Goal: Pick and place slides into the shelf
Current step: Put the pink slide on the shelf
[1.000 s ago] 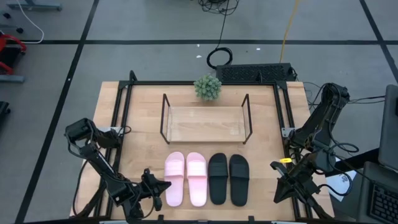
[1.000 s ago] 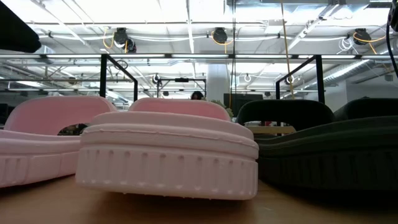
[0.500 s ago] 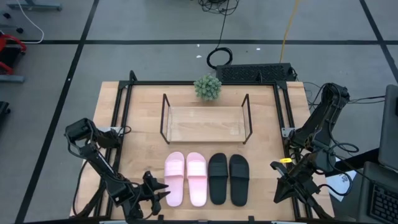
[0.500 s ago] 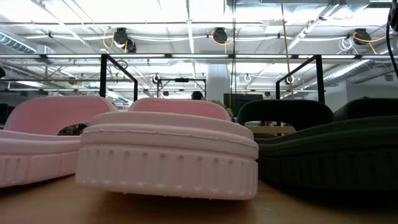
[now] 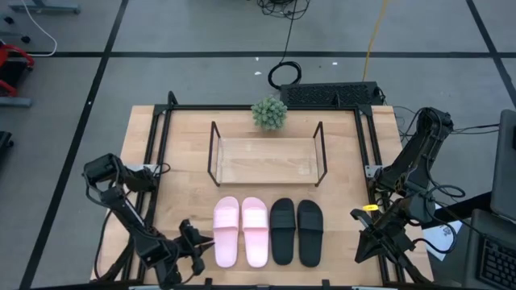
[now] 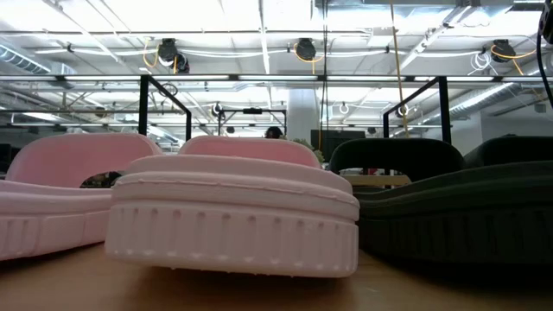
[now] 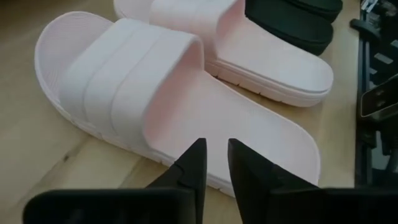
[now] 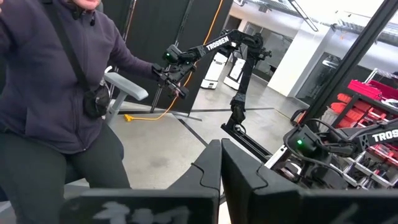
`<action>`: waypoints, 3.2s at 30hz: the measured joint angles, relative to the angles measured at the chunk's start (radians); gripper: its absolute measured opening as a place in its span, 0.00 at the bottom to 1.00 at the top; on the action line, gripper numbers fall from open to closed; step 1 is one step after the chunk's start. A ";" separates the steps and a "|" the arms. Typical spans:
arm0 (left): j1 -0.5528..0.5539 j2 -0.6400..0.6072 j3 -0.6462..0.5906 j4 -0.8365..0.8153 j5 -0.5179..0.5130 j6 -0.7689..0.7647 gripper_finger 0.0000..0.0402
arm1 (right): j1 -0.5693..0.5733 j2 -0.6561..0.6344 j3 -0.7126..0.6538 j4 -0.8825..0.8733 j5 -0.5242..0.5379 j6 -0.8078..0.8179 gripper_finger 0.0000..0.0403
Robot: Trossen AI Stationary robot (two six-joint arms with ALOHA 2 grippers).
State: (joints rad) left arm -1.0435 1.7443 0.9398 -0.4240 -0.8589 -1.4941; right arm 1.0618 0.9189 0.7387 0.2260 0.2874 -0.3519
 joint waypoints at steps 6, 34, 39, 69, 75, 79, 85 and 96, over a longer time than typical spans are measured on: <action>0.019 0.000 0.000 -0.027 -0.005 -0.021 0.13 | 0.000 0.000 0.000 -0.001 0.000 0.000 0.00; 0.064 0.004 0.000 -0.030 0.046 -0.122 0.13 | 0.000 0.003 0.000 -0.044 0.033 0.030 0.00; 0.035 0.004 0.000 -0.047 0.007 -0.142 0.13 | -0.018 0.088 0.000 -0.001 0.133 0.104 0.00; 0.065 0.004 0.000 -0.116 0.025 -0.205 0.13 | -0.068 0.334 0.000 0.210 0.130 0.101 0.00; 0.030 0.004 0.000 -0.174 0.017 -0.296 0.13 | -0.068 0.334 0.000 0.208 0.130 0.094 0.00; 0.034 0.004 0.000 -0.177 -0.002 -0.304 0.13 | -0.068 0.334 0.000 0.208 0.130 0.080 0.00; 0.052 0.004 0.000 -0.165 -0.001 -0.301 0.13 | -0.068 0.334 0.000 0.209 0.130 0.079 0.00; 0.053 0.008 0.000 -0.132 -0.001 -0.301 0.13 | -0.068 0.334 0.000 0.196 0.130 0.079 0.00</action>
State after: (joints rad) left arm -0.9901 1.7525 0.9401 -0.5556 -0.8597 -1.7946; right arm 0.9939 1.2533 0.7383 0.4218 0.4179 -0.2731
